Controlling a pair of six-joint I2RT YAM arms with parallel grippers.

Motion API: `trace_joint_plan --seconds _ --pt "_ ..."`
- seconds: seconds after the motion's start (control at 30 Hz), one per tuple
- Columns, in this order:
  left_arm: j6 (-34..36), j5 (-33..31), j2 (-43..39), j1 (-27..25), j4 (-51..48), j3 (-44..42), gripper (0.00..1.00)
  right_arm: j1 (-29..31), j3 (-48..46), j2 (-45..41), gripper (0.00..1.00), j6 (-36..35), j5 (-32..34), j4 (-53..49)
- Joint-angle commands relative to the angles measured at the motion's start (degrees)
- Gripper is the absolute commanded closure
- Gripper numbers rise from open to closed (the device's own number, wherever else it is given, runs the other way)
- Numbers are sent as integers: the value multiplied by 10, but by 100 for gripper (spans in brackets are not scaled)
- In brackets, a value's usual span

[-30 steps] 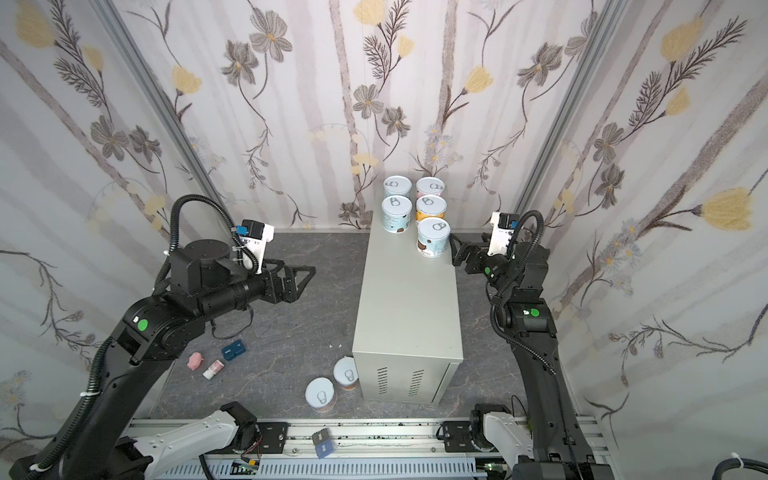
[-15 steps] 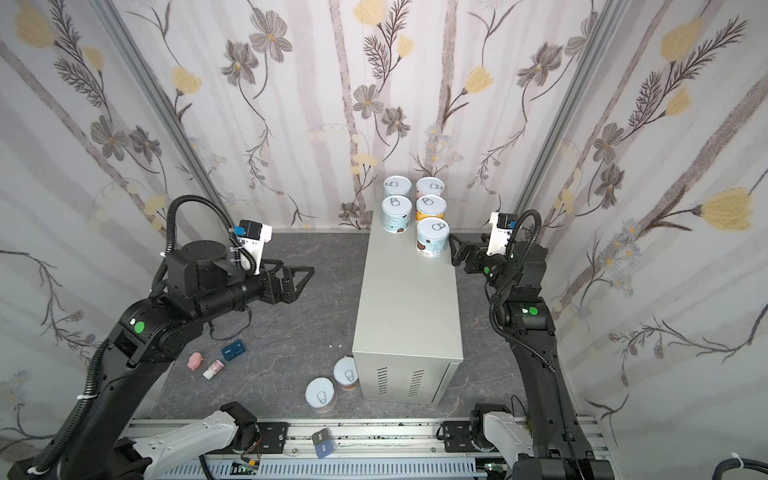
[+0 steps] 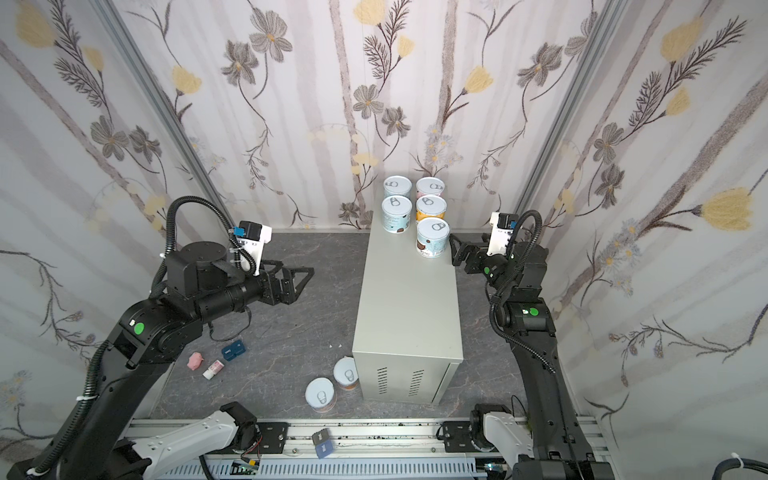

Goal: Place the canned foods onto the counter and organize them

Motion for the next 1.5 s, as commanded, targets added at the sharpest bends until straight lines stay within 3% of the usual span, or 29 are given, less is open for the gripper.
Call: trace_joint_plan --seconds 0.0,0.73,1.13,1.33,1.47 --pt "2 -8 -4 0 4 -2 0 0 8 2 0 -6 10 21" --pt "1 -9 -14 0 7 -12 0 2 28 2 0 -4 -7 20" --pt "2 -10 -15 1 4 -12 0 7 26 -1 0 -11 17 11" --pt "-2 -15 -10 0 -17 -23 0 4 31 -15 0 -4 79 -19" --pt "-20 -14 -20 -2 -33 -75 0 4 53 -31 0 3 129 -86"
